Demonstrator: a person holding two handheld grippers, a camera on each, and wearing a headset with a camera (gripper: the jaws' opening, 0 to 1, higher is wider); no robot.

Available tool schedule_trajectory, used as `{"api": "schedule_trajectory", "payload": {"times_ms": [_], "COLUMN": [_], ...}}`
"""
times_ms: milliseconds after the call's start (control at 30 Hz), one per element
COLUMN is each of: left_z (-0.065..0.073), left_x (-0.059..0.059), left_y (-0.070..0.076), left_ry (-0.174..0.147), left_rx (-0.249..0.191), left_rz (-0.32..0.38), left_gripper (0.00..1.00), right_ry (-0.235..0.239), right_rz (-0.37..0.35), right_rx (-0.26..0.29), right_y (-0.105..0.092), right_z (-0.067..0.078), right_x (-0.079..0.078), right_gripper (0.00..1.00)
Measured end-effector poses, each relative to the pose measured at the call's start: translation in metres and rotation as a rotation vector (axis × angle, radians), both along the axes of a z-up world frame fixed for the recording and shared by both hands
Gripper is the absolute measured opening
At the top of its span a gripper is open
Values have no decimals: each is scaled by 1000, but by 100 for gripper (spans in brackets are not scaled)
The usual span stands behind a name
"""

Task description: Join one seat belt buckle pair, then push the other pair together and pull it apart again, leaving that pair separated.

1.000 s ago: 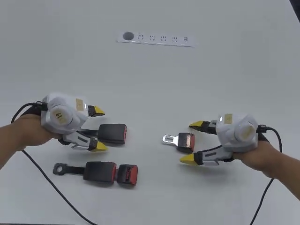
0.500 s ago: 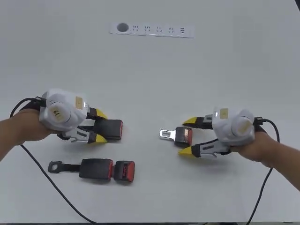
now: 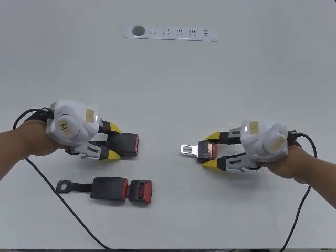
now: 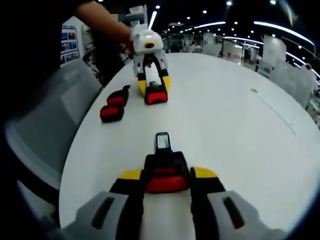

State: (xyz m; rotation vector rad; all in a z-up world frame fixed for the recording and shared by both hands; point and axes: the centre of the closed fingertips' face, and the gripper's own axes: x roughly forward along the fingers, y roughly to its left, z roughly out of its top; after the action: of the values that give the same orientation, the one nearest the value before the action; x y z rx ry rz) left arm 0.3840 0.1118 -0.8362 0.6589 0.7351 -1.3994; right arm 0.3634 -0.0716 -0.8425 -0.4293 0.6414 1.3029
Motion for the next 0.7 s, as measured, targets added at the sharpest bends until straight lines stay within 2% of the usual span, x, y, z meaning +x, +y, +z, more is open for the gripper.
{"api": "schedule_trajectory", "payload": {"times_ms": [433,700], "left_z": [0,0], "left_x": [2,1], "left_y": [1,1], "left_ry": [6,7], "left_rx": [3,7], "left_rz": [-7,-7], "left_gripper": [35,35], "right_ry": [6,1], "right_rz": [-9,-4], "right_rx": [34,45], "right_y": [3,19], "right_z": [1,2], "right_x": [1,3], "right_gripper": [36,36]}}
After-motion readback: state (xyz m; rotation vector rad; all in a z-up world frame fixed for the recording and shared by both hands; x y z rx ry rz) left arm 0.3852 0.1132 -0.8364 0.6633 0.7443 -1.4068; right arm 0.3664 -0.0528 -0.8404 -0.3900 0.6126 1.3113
